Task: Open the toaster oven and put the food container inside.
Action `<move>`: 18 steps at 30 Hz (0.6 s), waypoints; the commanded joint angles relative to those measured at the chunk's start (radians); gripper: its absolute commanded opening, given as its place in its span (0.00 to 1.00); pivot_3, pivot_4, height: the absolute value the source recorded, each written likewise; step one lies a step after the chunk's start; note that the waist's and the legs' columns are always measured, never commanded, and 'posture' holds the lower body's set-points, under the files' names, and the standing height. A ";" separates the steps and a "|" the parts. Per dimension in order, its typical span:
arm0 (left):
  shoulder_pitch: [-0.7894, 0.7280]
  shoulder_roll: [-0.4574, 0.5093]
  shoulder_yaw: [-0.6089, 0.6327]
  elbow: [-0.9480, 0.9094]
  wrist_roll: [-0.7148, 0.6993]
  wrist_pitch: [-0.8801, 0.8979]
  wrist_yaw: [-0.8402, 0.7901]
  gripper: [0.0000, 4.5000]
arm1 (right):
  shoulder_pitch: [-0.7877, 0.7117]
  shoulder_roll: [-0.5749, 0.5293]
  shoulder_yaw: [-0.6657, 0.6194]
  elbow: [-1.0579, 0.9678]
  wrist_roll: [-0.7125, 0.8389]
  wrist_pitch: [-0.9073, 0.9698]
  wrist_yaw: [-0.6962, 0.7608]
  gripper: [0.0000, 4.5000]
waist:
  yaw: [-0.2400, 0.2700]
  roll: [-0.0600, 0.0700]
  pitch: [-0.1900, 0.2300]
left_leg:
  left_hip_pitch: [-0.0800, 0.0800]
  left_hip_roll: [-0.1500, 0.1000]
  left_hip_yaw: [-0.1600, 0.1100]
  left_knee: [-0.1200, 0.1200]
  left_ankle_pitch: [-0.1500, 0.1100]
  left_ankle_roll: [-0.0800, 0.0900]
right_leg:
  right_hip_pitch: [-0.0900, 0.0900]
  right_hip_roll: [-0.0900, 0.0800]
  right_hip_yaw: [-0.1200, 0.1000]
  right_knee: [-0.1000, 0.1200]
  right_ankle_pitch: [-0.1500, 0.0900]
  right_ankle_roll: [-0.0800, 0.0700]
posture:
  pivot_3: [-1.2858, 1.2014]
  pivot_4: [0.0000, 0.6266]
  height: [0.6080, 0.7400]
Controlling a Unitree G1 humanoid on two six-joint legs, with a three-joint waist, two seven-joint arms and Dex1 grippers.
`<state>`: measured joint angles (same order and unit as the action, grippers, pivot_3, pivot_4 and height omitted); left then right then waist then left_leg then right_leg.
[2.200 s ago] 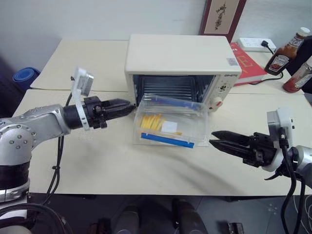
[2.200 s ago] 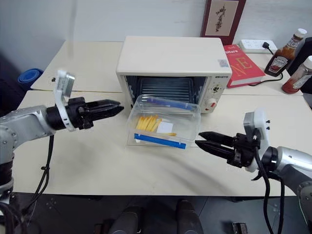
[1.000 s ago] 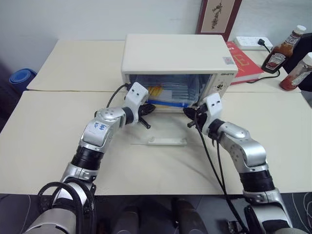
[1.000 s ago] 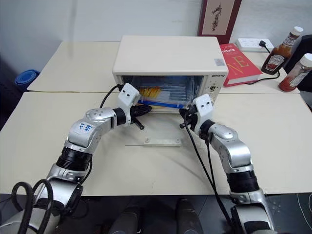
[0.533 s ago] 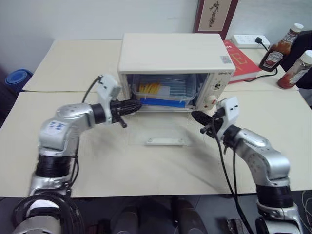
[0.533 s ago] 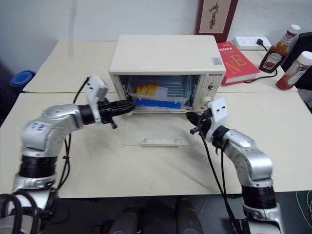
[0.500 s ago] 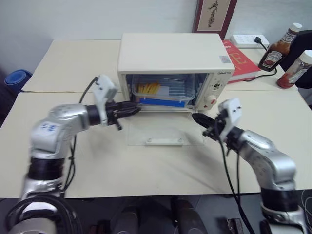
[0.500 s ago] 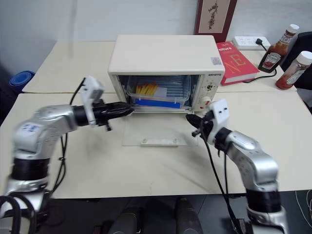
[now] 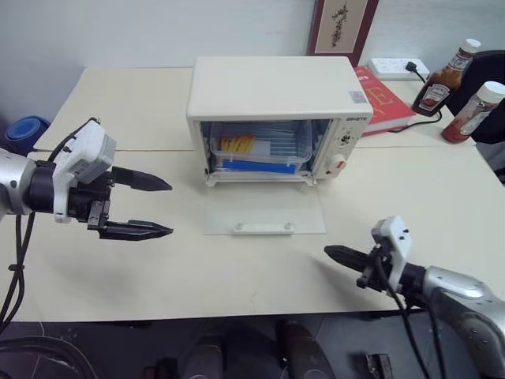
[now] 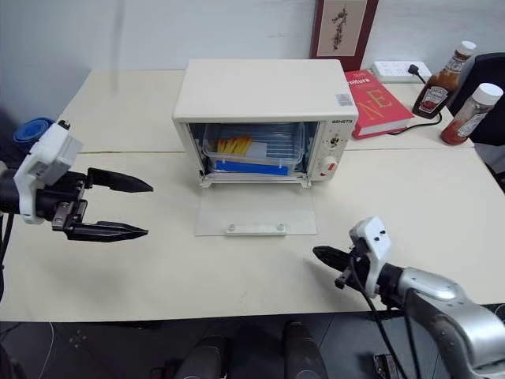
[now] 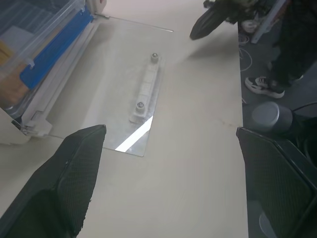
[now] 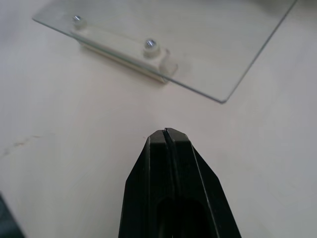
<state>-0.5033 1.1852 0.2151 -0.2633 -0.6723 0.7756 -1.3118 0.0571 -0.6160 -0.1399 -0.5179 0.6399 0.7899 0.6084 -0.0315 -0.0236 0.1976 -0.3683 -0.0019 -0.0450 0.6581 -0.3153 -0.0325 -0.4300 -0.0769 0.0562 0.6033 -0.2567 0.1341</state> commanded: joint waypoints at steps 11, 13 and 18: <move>-0.094 0.020 -0.017 0.177 0.046 -0.068 -0.011 1.00 | -0.268 -0.103 -0.215 0.027 0.202 0.083 0.054 0.26 | 0.003 0.006 0.004 | -0.002 -0.001 0.000 0.001 0.000 0.000 | -0.002 -0.001 0.001 0.002 0.000 0.001 | 0.52 0.24 1.00; -0.131 0.031 -0.015 0.220 0.042 -0.066 -0.029 1.00 | -0.269 -0.248 -0.311 0.042 0.263 0.127 0.170 0.40 | 0.005 0.005 0.004 | -0.002 0.000 -0.001 0.001 0.000 0.001 | -0.001 0.000 -0.001 0.002 0.000 0.000 | 0.52 0.24 1.00; -0.200 0.048 -0.031 0.297 0.063 -0.088 -0.067 1.00 | -0.317 -0.477 -0.458 0.169 0.384 0.213 0.344 0.76 | 0.004 0.005 0.004 | -0.001 0.000 -0.001 0.001 -0.002 0.003 | 0.001 0.001 -0.001 0.000 0.000 0.000 | 0.52 0.24 1.00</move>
<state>-0.6801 1.2097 0.1766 0.0182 -0.6231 0.7104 -1.3594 -0.2489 -1.0559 -0.5440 -0.3802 0.9783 0.9811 0.8976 -0.0274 -0.0185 0.2018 -0.3691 -0.0017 -0.0446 0.6594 -0.3169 -0.0298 -0.4293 -0.0767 0.0558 0.6031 -0.2568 0.1349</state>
